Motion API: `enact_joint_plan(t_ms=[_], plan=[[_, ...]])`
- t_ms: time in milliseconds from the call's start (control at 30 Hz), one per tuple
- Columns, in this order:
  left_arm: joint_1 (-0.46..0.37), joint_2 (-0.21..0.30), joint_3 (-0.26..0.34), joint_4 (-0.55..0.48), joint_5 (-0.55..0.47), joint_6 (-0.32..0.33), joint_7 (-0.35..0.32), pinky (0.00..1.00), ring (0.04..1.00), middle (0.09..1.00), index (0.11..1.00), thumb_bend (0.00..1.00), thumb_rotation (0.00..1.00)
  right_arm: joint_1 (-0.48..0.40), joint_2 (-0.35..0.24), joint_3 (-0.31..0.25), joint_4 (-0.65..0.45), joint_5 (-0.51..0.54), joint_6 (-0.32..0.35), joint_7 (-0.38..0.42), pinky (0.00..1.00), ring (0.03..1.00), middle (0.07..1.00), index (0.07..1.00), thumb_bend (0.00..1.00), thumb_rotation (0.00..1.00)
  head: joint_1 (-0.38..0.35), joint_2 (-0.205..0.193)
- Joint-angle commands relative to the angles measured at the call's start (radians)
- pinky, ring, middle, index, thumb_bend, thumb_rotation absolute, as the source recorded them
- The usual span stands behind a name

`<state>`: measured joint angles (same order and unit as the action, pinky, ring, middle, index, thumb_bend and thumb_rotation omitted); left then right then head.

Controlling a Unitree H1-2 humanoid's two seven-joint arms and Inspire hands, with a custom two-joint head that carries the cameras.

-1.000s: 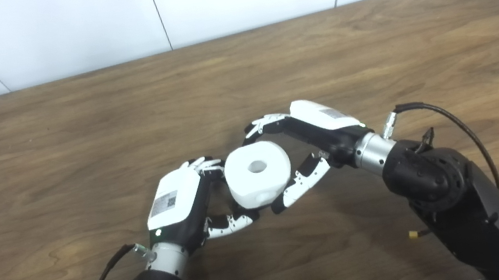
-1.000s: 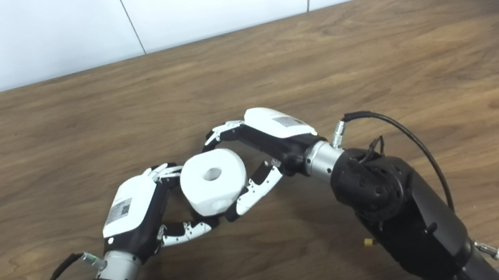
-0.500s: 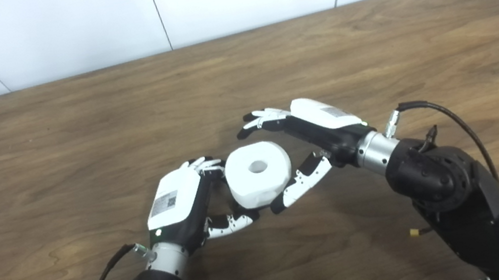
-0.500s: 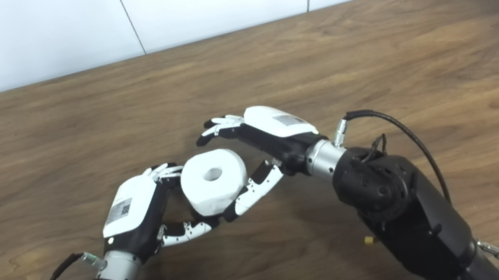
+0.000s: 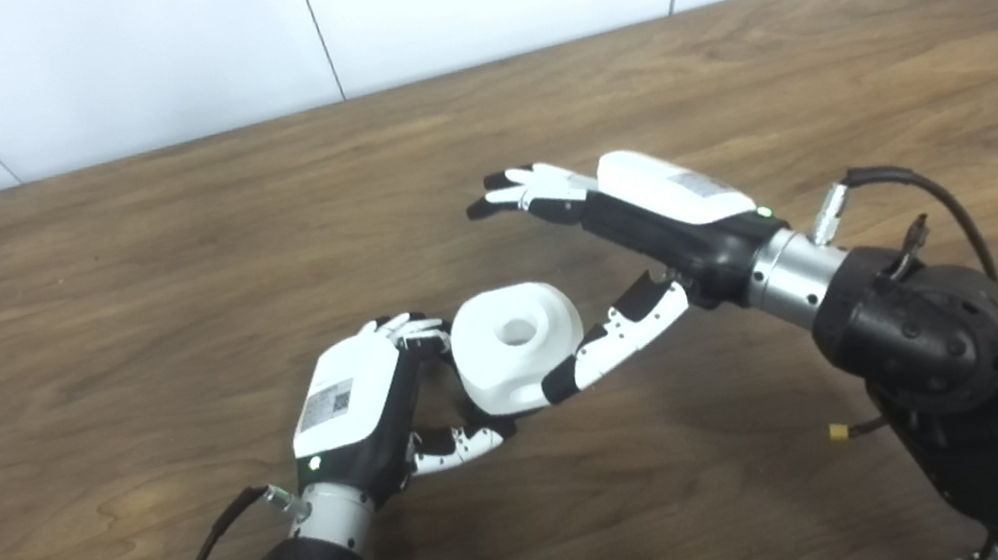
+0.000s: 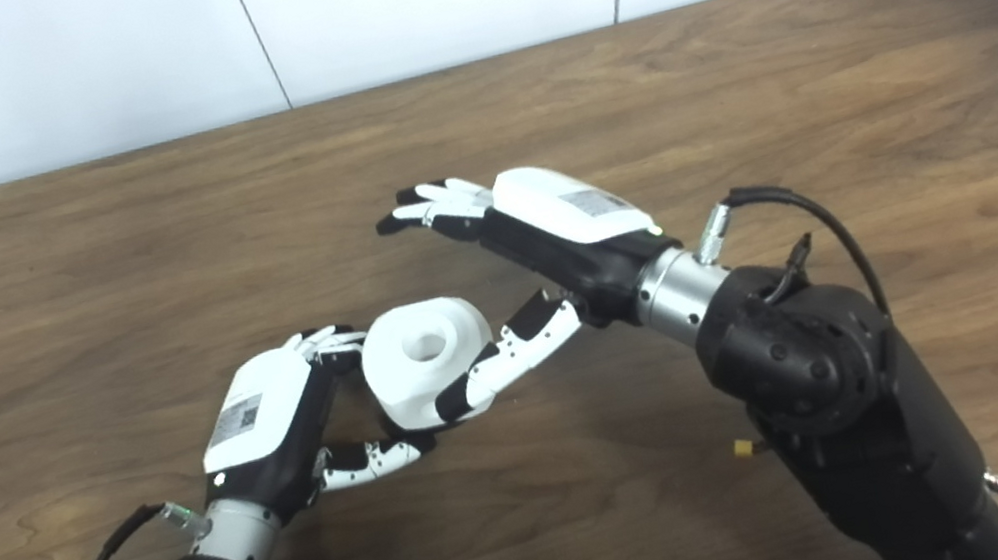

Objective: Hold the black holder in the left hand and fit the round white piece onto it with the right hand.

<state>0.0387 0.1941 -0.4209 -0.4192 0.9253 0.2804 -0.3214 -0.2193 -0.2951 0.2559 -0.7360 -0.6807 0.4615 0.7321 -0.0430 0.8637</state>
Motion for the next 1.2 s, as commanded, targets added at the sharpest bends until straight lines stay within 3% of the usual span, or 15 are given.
enact_joint_plan(t_ms=[0, 600, 667, 767, 933, 1167], plan=[[0.027, 0.008, -0.012, 0.029, -0.022, -0.002, -0.038, 0.93, 0.847, 0.744, 0.487, 0.52, 0.06, -0.033, 0.005, -0.023, -0.04, -0.007, 0.007, 0.01, 0.91, 0.984, 0.963, 0.899, 1.0, 0.53, -0.001, 0.001], [0.008, 0.023, -0.029, 0.028, 0.014, 0.001, -0.098, 0.91, 0.845, 0.772, 0.498, 0.52, 0.08, -0.035, -0.001, -0.045, -0.024, 0.005, 0.002, 0.03, 0.91, 0.987, 0.957, 0.907, 1.0, 0.54, 0.001, -0.004], [0.001, 0.033, -0.038, 0.026, 0.025, 0.004, -0.123, 0.92, 0.856, 0.789, 0.651, 0.72, 0.19, -0.037, -0.004, -0.046, -0.022, 0.009, 0.002, 0.03, 0.91, 0.985, 0.958, 0.907, 1.0, 0.53, 0.003, -0.003], [-0.013, 0.046, -0.053, 0.021, 0.039, 0.011, -0.17, 0.94, 0.884, 0.83, 0.767, 0.85, 0.29, -0.041, -0.01, -0.045, -0.018, 0.015, -0.001, 0.026, 0.9, 0.982, 0.956, 0.907, 1.0, 0.53, 0.007, -0.006], [-0.035, 0.058, -0.073, 0.009, 0.077, 0.025, -0.251, 0.96, 0.916, 0.874, 0.866, 0.97, 0.37, -0.046, -0.016, -0.045, -0.008, 0.015, -0.001, 0.027, 0.91, 0.987, 0.959, 0.909, 1.0, 0.52, 0.013, -0.01], [-0.05, 0.075, -0.074, -0.016, 0.101, 0.037, -0.348, 0.97, 0.951, 0.929, 0.963, 1.0, 0.45, -0.054, -0.029, -0.044, 0.006, 0.011, -0.002, 0.025, 0.91, 0.987, 0.962, 0.906, 1.0, 0.52, 0.02, -0.021]])
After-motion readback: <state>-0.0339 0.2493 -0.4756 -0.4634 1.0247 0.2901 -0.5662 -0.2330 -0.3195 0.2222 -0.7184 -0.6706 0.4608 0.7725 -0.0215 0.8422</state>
